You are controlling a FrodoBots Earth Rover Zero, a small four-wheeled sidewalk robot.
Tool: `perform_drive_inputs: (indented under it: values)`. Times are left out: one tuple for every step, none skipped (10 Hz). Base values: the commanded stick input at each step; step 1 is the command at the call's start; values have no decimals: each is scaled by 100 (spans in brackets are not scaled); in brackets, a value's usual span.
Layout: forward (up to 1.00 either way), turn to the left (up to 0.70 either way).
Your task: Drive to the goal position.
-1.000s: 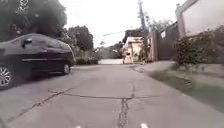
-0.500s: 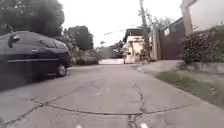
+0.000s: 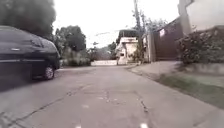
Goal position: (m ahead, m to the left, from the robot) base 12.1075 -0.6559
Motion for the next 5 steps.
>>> perform_drive_inputs:
  values:
    - [100, 0]
    - [100, 0]
    - [100, 0]
    - [100, 0]
    - [100, 0]
